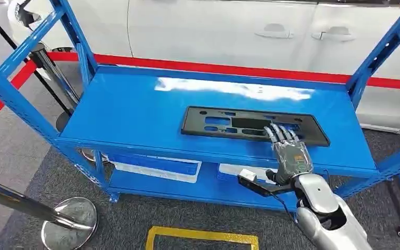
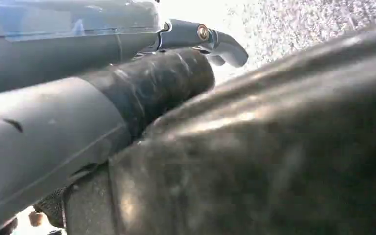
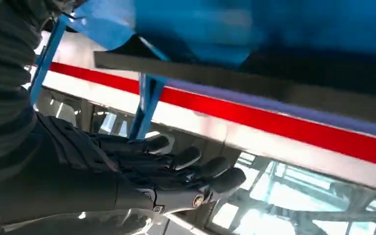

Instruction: Take the parts from the cabinet and place them on the table.

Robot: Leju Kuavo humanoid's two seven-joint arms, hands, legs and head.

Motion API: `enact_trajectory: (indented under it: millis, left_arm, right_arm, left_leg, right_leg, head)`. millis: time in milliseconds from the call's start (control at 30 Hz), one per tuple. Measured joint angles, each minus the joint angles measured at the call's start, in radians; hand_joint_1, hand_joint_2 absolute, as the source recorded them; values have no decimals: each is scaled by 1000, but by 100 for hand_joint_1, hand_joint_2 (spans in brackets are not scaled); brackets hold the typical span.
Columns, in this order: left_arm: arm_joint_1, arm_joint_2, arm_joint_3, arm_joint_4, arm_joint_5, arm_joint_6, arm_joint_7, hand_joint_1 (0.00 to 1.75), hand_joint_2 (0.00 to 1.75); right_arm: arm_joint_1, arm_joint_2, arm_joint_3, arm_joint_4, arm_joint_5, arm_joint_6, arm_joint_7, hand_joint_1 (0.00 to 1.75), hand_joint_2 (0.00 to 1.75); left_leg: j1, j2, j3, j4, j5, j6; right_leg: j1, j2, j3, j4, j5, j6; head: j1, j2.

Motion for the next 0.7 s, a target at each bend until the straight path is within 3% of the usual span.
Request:
enact_trajectory:
  millis: [67, 167, 200, 233, 267, 333, 367, 400, 500, 533, 567, 667, 700]
  left_arm:
    - [-1, -2, 0, 0, 0, 0, 2, 0, 0]
    - [-1, -3, 0, 0, 3, 0, 6, 0, 0]
    - [0, -3, 0, 0, 5, 0, 7, 0, 0]
    - [0, -3, 0, 0, 6, 0, 8, 0, 0]
    - [0, -4, 0, 0, 6, 0, 9, 0, 0]
    - [-1, -7, -1, 0, 6, 0, 10, 0, 0]
    - [1, -13, -3, 0, 6, -1, 12, 0, 0]
    - [0, -12, -8, 1, 7, 0, 16, 0, 0]
    - [1, -11, -18, 1, 8, 0, 20, 0, 0]
    - [-1, -8, -18, 2, 8, 0, 22, 0, 0]
    - [-1, -9, -20, 2, 9, 0, 22, 0, 0]
    - [0, -5, -28, 2, 10, 0, 21, 0, 0]
    - [-1, -5, -29, 2, 10, 0, 17, 0, 0]
  right_arm:
    - [0, 5, -5, 6, 2, -1, -2, 0, 175]
    - [3, 5, -9, 17, 8, -2, -2, 0, 175]
    - [6, 5, -9, 22, 10, -2, -2, 0, 175]
    - [10, 6, -9, 26, 11, -2, -2, 0, 175]
    - [10, 6, -9, 29, 12, -2, -2, 0, 175]
    - [9, 6, -10, 34, 14, -2, -2, 0, 175]
    - [8, 7, -12, 35, 16, -2, -3, 0, 175]
    - [8, 10, -13, 38, 17, -2, -3, 0, 175]
    - [7, 14, -18, 40, 25, -2, -10, 0, 175]
    - [8, 17, -19, 39, 25, -3, -13, 0, 175]
    - [8, 24, -19, 40, 27, -3, -14, 0, 175]
    - [7, 31, -19, 42, 29, -2, -14, 0, 175]
    - [9, 32, -19, 44, 29, -2, -13, 0, 175]
  left_leg:
    - [5, 2, 11, -8, 0, 16]
    - [0, 3, 14, -8, -4, 28]
    - [-4, 3, 15, -8, -6, 31]
    - [-8, 2, 19, -8, -8, 34]
    - [-12, 1, 24, -8, -12, 36]
    - [-22, 0, 39, -8, -20, 40]
    - [-17, 0, 40, -11, -23, 41]
    - [-24, -1, 38, -8, -25, 37]
    - [-20, 5, 38, -22, -22, 27]
    - [-31, 6, 46, -26, -28, 24]
    - [-28, 6, 44, -7, -41, 14]
    - [-18, 5, -53, 187, -129, -13]
    - [-16, 6, -78, 237, -139, -22]
  right_leg:
    - [-1, -4, -14, 35, -26, 7]
    - [3, -5, -134, 258, -111, 10]
    - [5, -5, -170, 309, -114, 7]
    - [7, -5, -178, 307, -92, 2]
    - [13, -5, -165, 263, -51, -7]
    - [27, -5, -97, 95, 54, -37]
    - [34, -7, -76, 51, 52, -63]
    - [38, -9, -67, 32, 57, -67]
    - [41, -7, -55, 4, 47, -72]
    - [18, -10, -36, -23, 54, -66]
    - [17, -13, -20, -41, 57, -60]
    - [9, -16, -5, -49, 53, -59]
    - [5, -17, -2, -48, 50, -54]
  head:
    - [0, 0]
    - [0, 0]
    - [0, 0]
    - [0, 0]
    - [0, 0]
    - [0, 0]
    - [0, 0]
    - [-1, 0]
    - [-1, 0]
    - [-1, 0]
    - [-2, 0]
    - [-2, 0]
    - [-2, 0]
